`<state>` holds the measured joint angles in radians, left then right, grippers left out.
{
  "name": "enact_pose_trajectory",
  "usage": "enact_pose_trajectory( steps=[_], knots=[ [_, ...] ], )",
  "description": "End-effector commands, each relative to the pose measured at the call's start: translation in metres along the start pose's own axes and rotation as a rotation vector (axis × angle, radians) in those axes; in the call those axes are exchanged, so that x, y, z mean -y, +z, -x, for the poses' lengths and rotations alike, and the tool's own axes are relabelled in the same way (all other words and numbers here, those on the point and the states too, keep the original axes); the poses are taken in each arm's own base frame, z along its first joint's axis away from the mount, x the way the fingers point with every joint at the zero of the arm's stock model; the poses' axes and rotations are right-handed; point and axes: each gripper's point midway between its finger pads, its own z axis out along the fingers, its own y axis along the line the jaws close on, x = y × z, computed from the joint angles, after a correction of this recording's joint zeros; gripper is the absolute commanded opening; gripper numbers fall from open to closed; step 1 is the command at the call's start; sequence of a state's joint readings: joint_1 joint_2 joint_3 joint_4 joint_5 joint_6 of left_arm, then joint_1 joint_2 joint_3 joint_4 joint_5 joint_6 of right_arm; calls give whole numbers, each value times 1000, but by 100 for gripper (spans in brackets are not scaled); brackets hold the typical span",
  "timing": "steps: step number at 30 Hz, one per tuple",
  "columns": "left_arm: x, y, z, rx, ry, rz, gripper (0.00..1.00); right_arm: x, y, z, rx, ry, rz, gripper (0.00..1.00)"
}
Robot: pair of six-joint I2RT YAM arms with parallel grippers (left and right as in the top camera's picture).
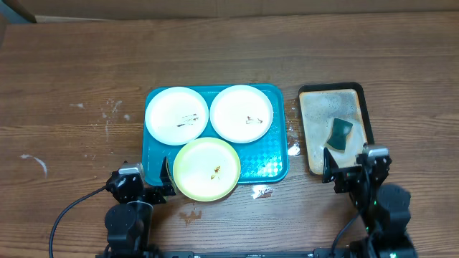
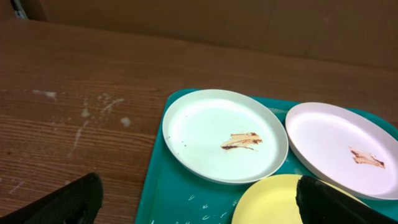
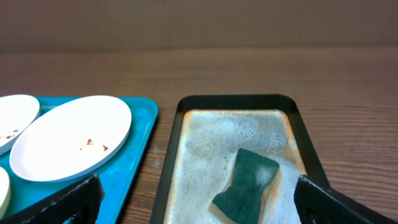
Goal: Clean dirty plates on tray and stack at the side
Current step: 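Move the right gripper over the soapy basin down to the green sponge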
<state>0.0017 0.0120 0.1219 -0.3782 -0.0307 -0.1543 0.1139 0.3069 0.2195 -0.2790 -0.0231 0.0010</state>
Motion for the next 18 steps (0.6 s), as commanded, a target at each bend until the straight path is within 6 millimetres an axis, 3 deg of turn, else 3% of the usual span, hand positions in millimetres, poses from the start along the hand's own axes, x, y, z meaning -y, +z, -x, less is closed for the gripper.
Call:
enact_pose_trajectory(
  steps=[1, 8, 18],
  knots=[
    [-2, 1, -2, 0, -1, 8, 100, -6, 3, 30, -16, 6, 20, 100],
    [-2, 1, -2, 0, -1, 8, 100, -17, 29, 50, -215, 43, 67, 100],
    [-2, 1, -2, 0, -1, 8, 100, -41, 46, 41, -595, 194, 151, 100]
  ],
)
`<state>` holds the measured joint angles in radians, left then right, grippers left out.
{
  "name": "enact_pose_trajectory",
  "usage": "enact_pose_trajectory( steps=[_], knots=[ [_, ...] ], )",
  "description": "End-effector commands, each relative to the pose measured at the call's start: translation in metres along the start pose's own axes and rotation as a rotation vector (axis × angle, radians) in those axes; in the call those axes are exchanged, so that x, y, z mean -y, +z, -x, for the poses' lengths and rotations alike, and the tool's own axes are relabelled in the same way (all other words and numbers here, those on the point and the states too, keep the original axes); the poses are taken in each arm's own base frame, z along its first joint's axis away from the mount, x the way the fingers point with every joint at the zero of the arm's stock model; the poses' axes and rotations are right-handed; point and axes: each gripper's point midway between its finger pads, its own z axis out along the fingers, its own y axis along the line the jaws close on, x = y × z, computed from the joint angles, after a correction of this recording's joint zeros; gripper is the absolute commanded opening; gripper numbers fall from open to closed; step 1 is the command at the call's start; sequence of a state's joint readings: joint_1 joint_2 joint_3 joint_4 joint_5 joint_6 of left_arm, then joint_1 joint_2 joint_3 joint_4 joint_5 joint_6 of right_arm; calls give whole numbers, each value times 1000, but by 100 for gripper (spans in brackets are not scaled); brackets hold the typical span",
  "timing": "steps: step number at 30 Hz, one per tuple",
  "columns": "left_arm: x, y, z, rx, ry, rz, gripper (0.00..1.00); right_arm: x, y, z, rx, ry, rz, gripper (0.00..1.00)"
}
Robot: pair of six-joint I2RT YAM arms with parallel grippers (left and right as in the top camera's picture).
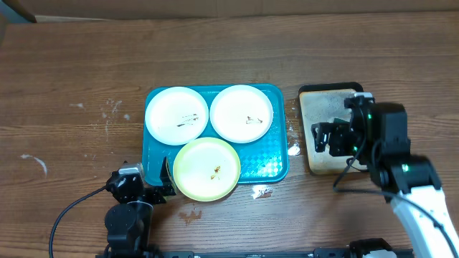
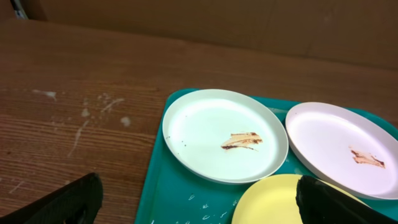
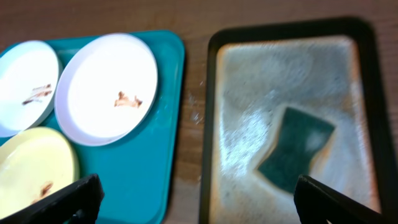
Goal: Clean dirty plates on tray and stack at the side
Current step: 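Move the right gripper over the soapy basin down to the green sponge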
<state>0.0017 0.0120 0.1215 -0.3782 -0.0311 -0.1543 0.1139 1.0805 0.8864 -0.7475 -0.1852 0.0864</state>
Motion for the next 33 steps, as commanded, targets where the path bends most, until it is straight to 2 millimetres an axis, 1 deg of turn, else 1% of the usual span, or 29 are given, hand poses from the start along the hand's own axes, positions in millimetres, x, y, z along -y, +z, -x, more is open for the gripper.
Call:
enact_pose_trajectory(
  steps=[1, 4, 8, 12, 16, 18, 20, 23, 26, 30, 33],
  knots=[
    [-2, 1, -2, 0, -1, 8, 100, -15, -4, 10, -39, 27, 65, 100],
    [-2, 1, -2, 0, -1, 8, 100, -14, -6, 2, -116, 46, 51, 100],
    [-2, 1, -2, 0, -1, 7, 100, -14, -14, -7, -186, 91, 36, 100],
    [-2, 1, -2, 0, -1, 8, 100, -16, -26, -13, -239, 171, 20, 100],
    [-2, 1, -2, 0, -1, 8, 100, -19, -35, -17, -318, 191, 9, 100],
    [-2, 1, -2, 0, -1, 8, 100, -20, -36, -18, -379, 191, 5, 100],
    [-2, 1, -2, 0, -1, 8, 100, -20, -36, -17, -430, 190, -4, 100],
    [-2, 1, -2, 0, -1, 7, 100, -19, -32, -10, -466, 193, -18, 100],
    [-2, 1, -2, 0, -1, 8, 100, -18, -26, 1, -435, 142, -7, 100],
    [-2, 1, -2, 0, -1, 8, 100, -20, -26, 1, -437, 177, -5, 100],
    [-2, 1, -2, 0, -1, 8, 100, -16, -25, 3, -423, 166, -27, 100]
  ],
)
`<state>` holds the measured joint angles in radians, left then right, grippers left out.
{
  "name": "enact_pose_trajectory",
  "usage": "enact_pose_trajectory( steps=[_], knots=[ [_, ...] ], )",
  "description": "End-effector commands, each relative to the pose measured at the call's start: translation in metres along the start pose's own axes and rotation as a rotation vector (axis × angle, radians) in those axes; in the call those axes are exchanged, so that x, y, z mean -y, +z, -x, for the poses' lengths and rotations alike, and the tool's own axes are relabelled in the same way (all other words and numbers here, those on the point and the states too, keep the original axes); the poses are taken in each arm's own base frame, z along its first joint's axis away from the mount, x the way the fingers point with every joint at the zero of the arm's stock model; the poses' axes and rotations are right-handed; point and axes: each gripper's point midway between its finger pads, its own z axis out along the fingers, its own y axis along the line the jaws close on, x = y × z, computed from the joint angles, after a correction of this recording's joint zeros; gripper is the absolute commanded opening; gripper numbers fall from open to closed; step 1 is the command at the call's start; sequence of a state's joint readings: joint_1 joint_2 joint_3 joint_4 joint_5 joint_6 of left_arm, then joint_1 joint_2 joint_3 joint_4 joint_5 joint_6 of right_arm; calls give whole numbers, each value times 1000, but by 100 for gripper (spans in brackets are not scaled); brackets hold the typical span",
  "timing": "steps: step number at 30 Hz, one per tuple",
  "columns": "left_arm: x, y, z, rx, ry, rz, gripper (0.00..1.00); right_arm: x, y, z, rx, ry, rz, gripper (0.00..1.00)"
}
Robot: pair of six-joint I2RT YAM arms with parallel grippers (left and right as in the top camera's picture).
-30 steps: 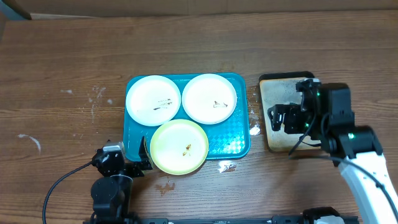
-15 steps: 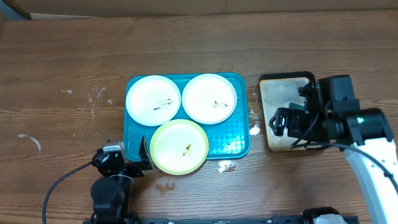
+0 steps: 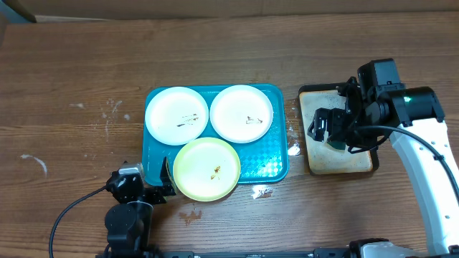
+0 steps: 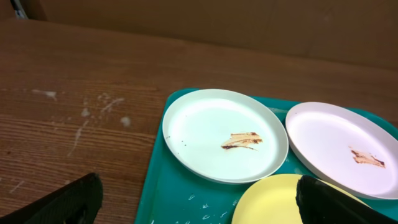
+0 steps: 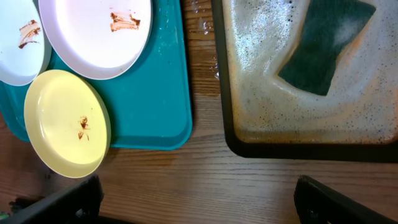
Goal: Clean dirty plates on tray and stack at the side
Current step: 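Move the right gripper over the soapy basin down to the green sponge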
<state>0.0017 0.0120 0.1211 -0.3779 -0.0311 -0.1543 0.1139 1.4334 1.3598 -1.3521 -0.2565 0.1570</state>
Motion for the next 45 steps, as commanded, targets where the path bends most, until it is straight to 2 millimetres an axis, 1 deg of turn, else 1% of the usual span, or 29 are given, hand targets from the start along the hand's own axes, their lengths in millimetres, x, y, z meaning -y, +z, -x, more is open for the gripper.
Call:
enact_pose_trajectory(
  steps=[1, 4, 7, 10, 14, 16, 22, 26, 30, 33, 35, 37, 38, 39, 43, 44, 45],
  knots=[
    [-2, 1, -2, 0, -1, 7, 100, -1, -11, 11, 61, -15, -18, 100],
    [-2, 1, -2, 0, -1, 8, 100, 16, -12, 12, 79, 99, -114, 100],
    [-2, 1, -2, 0, -1, 8, 100, 32, -15, 12, 91, 152, -201, 100],
    [-2, 1, -2, 0, -1, 8, 100, 53, -20, 9, 124, 313, -316, 100],
    [-2, 1, -2, 0, -1, 8, 100, 54, -17, 15, 134, 295, -320, 100],
    [-2, 1, -2, 0, -1, 7, 100, 55, -8, 20, 114, 277, -328, 100],
    [-2, 1, -2, 0, -1, 7, 100, 72, 36, 28, -21, 318, -369, 100],
    [-2, 1, -2, 0, -1, 7, 100, 80, 57, 28, -91, 354, -362, 100],
    [-2, 1, -2, 0, -1, 7, 100, 81, 70, 29, -115, 412, -270, 100],
    [-2, 1, -2, 0, -1, 8, 100, 83, 79, 29, -131, 401, -183, 100],
    [-2, 1, -2, 0, -1, 8, 100, 80, 87, 23, -160, 356, -113, 100],
    [-2, 1, -2, 0, -1, 8, 100, 88, 94, 14, -178, 357, -121, 100],
    [-2, 1, -2, 0, -1, 8, 100, 90, 98, 10, -186, 366, -121, 99],
    [-2, 1, -2, 0, -1, 8, 100, 88, 102, 9, -188, 370, -101, 98],
    [-2, 1, -2, 0, -1, 8, 100, 86, 107, 9, -179, 330, -130, 78],
    [-2, 1, -2, 0, -1, 7, 100, 85, 107, 9, -179, 316, -143, 78],
    [-2, 1, -2, 0, -1, 8, 100, 83, 108, 8, -181, 300, -156, 84]
  ],
)
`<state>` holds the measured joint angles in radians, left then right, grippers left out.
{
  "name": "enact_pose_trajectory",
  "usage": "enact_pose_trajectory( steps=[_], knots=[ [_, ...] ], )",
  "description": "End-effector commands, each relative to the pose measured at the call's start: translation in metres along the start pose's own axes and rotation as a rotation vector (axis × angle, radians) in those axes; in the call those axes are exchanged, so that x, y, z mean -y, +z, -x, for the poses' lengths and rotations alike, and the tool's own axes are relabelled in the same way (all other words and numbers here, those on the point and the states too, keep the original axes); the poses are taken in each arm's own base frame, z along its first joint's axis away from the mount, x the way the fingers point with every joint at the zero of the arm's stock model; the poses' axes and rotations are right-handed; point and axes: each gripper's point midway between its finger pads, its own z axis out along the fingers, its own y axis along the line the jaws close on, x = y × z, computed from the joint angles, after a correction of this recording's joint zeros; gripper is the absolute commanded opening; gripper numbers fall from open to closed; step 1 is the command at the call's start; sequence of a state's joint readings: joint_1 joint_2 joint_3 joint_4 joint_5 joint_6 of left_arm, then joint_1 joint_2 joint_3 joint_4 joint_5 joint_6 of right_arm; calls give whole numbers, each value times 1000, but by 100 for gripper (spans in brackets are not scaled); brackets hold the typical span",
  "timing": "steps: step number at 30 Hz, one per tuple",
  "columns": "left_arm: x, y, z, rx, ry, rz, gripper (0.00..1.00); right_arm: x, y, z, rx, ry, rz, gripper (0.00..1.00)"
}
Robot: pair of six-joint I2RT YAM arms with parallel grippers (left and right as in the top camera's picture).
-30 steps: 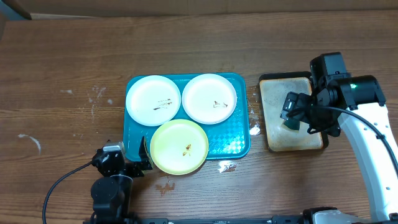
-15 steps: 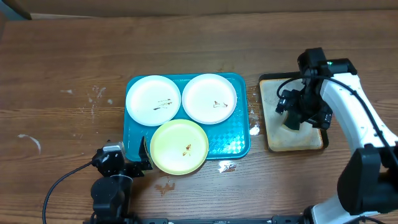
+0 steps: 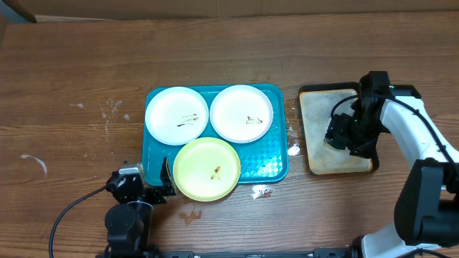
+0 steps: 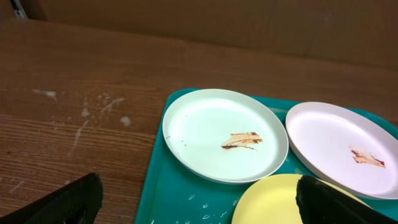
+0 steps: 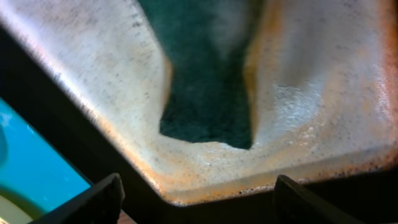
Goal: Clean dirty plates on tray and stack at the side
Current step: 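Move the right gripper over the soapy basin down to the green sponge, then close the right gripper on the sponge and press it in the suds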
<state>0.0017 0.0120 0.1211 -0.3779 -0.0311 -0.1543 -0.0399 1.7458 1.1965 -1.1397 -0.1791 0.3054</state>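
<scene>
Three dirty plates lie on the teal tray: a white plate at the back left, a pinkish-white plate at the back right, and a yellow plate in front. Each carries a brown smear. The green sponge lies in foamy water in the black tray. My right gripper hangs open, low over that tray, with the sponge just ahead of its fingers. My left gripper rests open at the teal tray's near left corner, with nothing between its fingers.
The wooden table runs wide to the left of the teal tray and behind both trays. White scuff marks dot the wood on the left. Water drops lie between the two trays.
My right gripper has come down from high above the black tray to just over the sponge, which now fills its view. The left arm and the plates have not moved.
Both arms first rested at the table's near edge, open. Then my right gripper was above the black tray, then higher, looking down on both trays. Now it sits low over the sponge, still open. The left arm stayed put throughout.
</scene>
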Motion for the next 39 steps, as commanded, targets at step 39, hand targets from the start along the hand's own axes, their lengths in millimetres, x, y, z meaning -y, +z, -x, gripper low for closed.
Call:
enact_pose_trajectory(
  steps=[39],
  knots=[
    [-2, 1, -2, 0, -1, 8, 100, 2, 22, 3, 41, -180, 8, 100]
  ],
)
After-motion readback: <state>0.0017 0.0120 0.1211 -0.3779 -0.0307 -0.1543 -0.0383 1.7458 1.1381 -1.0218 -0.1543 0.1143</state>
